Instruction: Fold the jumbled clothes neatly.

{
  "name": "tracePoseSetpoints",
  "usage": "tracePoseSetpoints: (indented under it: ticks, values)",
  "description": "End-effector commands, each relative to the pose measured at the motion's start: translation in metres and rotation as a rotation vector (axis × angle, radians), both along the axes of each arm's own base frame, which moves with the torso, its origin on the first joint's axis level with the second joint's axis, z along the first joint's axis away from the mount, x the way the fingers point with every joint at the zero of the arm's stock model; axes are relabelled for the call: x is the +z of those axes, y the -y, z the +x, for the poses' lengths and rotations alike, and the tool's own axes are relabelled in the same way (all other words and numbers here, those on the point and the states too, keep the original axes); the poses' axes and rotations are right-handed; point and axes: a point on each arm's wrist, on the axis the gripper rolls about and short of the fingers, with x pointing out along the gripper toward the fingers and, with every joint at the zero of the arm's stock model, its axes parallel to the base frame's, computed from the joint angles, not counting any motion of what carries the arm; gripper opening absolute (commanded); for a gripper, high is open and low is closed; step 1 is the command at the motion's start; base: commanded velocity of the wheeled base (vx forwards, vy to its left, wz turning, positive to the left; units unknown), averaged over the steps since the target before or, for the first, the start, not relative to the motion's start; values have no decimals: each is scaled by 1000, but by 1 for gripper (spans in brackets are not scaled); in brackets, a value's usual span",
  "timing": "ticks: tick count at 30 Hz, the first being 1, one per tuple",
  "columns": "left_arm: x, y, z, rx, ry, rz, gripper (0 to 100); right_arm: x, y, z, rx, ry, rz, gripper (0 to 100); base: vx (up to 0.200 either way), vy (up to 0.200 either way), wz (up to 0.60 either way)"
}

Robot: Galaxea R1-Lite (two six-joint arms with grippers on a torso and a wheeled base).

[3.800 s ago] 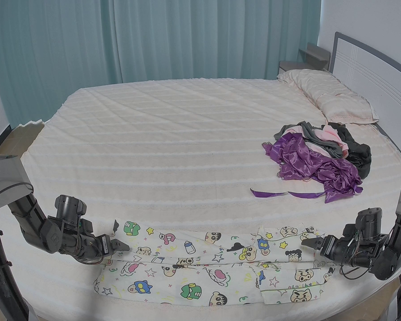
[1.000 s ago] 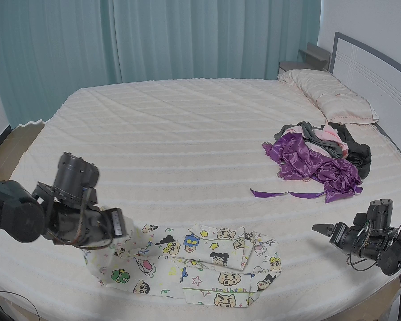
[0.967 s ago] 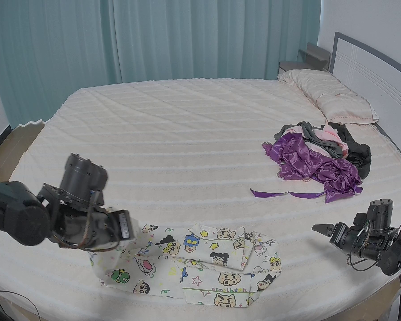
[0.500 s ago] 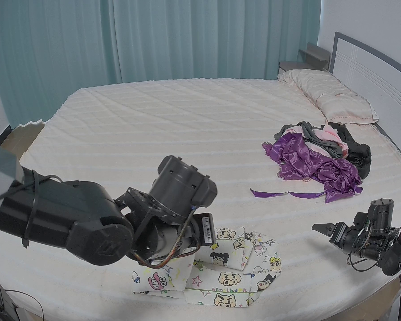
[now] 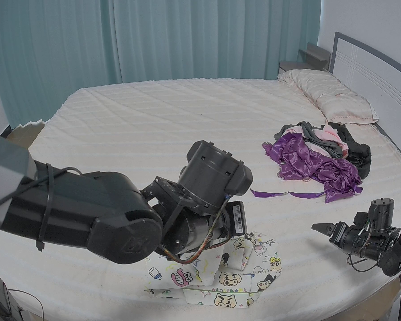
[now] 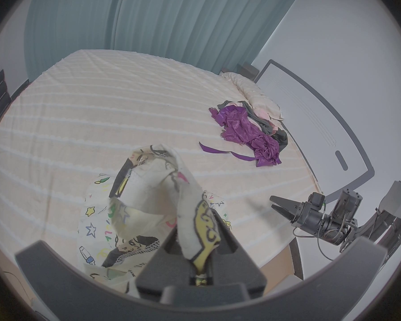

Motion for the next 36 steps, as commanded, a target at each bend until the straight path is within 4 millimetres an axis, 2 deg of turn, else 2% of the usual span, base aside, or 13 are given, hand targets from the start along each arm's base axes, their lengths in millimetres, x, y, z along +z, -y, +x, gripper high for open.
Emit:
tracePoseSetpoints:
  ticks: [1, 5, 6, 12, 20, 23, 28, 30, 31, 33, 36]
  values:
    - [-2, 3, 1, -3, 0, -1, 0, 0, 0, 0, 1, 0, 0, 100, 0, 0, 0]
    - [-3, 5, 3, -7, -1, -10, 0, 0, -1, 0, 6, 0, 0, 100, 0, 0, 0]
    - [-3, 5, 3, -7, -5, -17, 100, 0, -1, 0, 6, 0, 0, 100, 0, 0, 0]
    - [1, 8, 4, 2, -35, -94, 100, 0, -1, 0, 6, 0, 0, 100, 0, 0, 0]
    - [0, 9, 4, 14, -34, -106, 100, -1, -1, 0, 6, -4, 0, 100, 0, 0, 0]
    - [2, 0, 6, 54, -51, -122, 100, -1, -1, 0, 6, -6, 0, 100, 0, 0, 0]
    - [5, -36, 6, 139, -84, -149, 100, -1, -2, 0, 9, -6, 1, 100, 0, 0, 0]
    - [-4, -61, 5, 181, -138, -143, 100, -1, -3, -1, 17, -6, 2, 100, 0, 0, 0]
    - [-6, -64, 5, 186, -146, -143, 100, -1, -4, -1, 19, -6, 2, 100, 0, 0, 0]
    - [-17, -86, 3, 242, -216, -168, 100, -1, -6, -3, 29, -10, 2, 100, 0, 0, 0]
    - [-29, -105, -4, 293, -259, -195, 100, -1, -8, -4, 38, -11, 1, 100, 0, 0, 0]
